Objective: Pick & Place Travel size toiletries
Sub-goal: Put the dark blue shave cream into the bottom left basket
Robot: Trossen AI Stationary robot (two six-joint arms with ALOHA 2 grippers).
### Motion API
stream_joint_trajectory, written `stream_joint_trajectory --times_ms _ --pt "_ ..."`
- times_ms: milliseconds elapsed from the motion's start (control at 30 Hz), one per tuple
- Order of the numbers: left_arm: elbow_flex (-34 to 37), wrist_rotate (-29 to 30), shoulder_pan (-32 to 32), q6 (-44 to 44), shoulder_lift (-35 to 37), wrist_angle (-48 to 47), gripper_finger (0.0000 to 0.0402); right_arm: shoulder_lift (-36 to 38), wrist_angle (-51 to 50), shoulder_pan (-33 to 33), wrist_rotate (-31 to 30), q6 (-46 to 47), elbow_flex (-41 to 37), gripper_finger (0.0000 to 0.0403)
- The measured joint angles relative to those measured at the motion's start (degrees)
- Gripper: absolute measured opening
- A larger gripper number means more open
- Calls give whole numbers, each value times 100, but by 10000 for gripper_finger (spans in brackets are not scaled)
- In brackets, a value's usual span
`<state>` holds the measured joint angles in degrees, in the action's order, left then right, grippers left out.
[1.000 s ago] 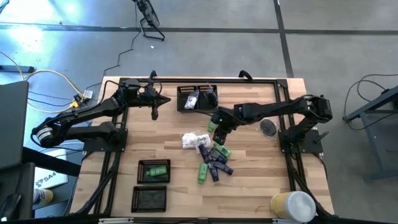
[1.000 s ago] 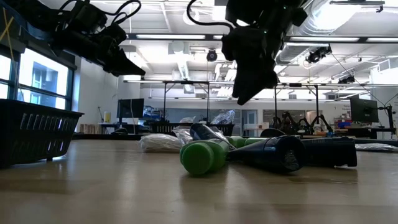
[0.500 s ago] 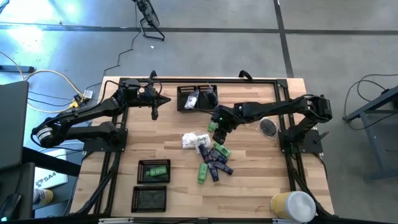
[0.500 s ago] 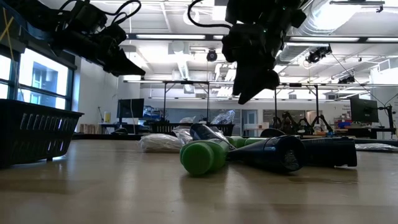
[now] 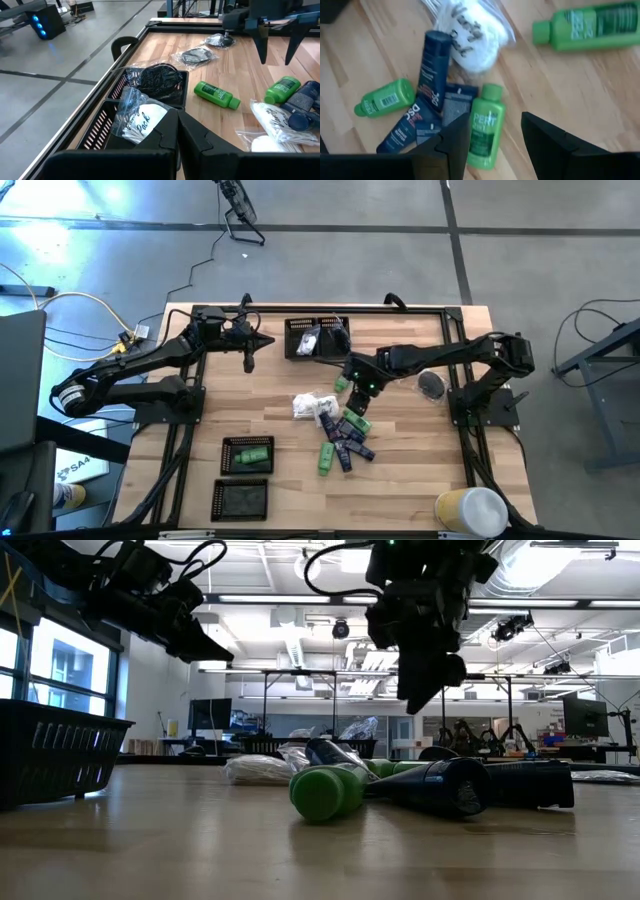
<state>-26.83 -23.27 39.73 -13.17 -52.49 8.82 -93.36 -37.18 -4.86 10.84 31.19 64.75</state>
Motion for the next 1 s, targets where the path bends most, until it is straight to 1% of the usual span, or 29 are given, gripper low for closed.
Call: stream_joint_trajectory --times_ms 100,200,333,433,567,767,1000 --pt "0 0 0 0 0 0 0 0 -151 0 106 176 0 169" --pt "0 0 2 0 0 0 0 0 -185 53 266 154 0 169" --pt "0 0 2 83 0 0 0 2 -12 254 178 -373 0 169" --pt "0 0 0 349 2 -2 0 2 12 367 139 -749 0 169" --pt "0 0 1 735 1 -1 0 2 -8 400 158 -975 0 169" --pt "0 -2 0 1199 2 -2 0 4 -225 426 164 -857 0 169" --pt "0 0 2 1209 1 0 0 4 -292 726 110 -562 0 169"
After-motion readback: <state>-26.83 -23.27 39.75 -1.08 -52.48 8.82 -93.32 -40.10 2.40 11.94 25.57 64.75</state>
